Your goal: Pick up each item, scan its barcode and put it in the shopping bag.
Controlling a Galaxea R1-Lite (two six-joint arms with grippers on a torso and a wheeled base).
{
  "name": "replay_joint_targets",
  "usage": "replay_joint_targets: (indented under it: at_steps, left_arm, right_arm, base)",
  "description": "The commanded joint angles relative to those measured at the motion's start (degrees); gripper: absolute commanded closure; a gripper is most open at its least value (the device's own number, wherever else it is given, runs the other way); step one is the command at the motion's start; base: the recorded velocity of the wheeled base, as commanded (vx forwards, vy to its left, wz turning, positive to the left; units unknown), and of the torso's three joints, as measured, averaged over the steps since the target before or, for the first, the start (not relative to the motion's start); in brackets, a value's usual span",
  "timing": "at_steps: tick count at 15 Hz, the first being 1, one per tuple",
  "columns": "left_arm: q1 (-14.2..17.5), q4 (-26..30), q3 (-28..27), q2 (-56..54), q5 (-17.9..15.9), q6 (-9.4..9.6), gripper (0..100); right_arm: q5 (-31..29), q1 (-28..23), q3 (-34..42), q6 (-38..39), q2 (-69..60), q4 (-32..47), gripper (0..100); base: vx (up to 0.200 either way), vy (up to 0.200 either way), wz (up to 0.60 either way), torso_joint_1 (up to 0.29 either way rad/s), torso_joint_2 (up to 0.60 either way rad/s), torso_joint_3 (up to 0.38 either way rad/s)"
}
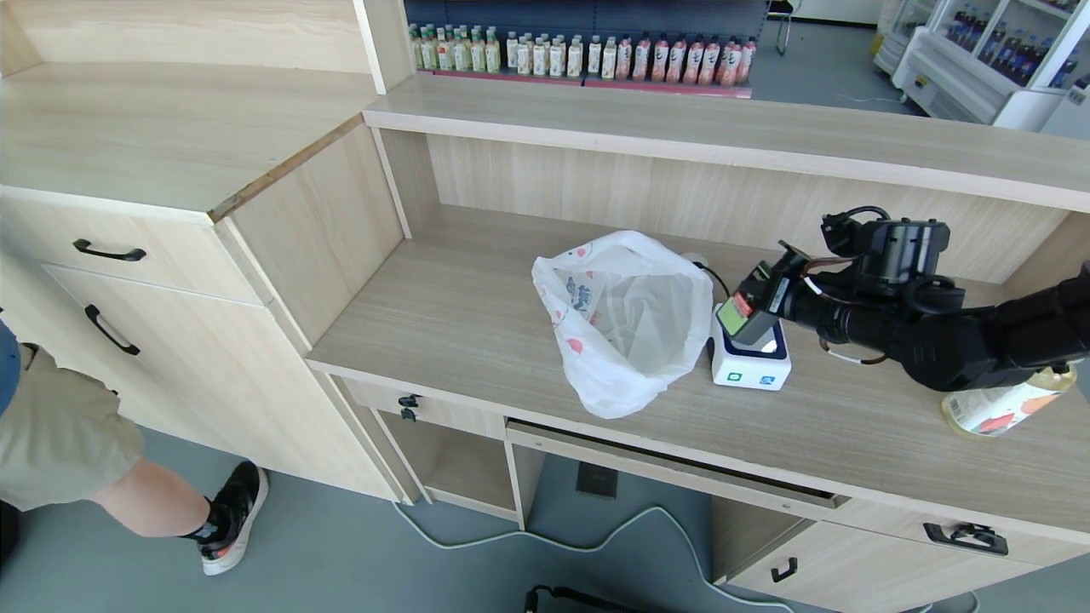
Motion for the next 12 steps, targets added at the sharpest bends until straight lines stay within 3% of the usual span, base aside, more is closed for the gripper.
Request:
replay_joint_targets:
  at_steps: [1,5,7,8,9,10,12]
  left_arm:
    - [0.04,-0.02,0.01,-0.02,0.04,-0.02,0]
    - [0.04,-0.02,0.01,-0.02,0.04,-0.11,0]
    - [0.04,-0.02,0.01,-0.02,0.04,-0.02,0]
    - [0.04,-0.02,0.01,-0.02,0.04,-0.02,0]
    - [0.04,-0.02,0.01,-0.02,0.04,-0.11,0]
    - [0.04,-0.02,0.01,-0.02,0.04,-0.02,0]
    - [0.04,-0.02,0.01,-0.02,0.04,-0.02,0]
  right_arm:
    - [0.01,0.09,-0.02,0.01,0.03,-0.01,100]
    - [0.28,-0.26,0.24,-2.1,-2.87,-0.09,100]
    - [0.01,-3.69,10.96,-27.41,-15.52,-1.85,100]
    - [0.01,-5.0,13.6,-31.89,-17.02,-3.35,100]
    - [0.1,-8.78,20.81,-41.74,-20.53,-9.67,100]
    - [0.28,-11.42,27.4,-45.52,-23.96,-16.09,100]
    - [0.01,-12.65,27.84,-45.78,-25.37,-19.17,100]
  base:
    - [0.0,0.0,0.0,0.0,0.0,0.0]
    - [0.0,0.0,0.0,0.0,0.0,0.0]
    - [0.0,0.0,0.0,0.0,0.0,0.0]
    - [0.0,0.0,0.0,0.0,0.0,0.0]
    - [0.0,0.0,0.0,0.0,0.0,0.0]
    - [0.0,0.0,0.0,0.0,0.0,0.0]
    - [0.0,0.0,0.0,0.0,0.0,0.0]
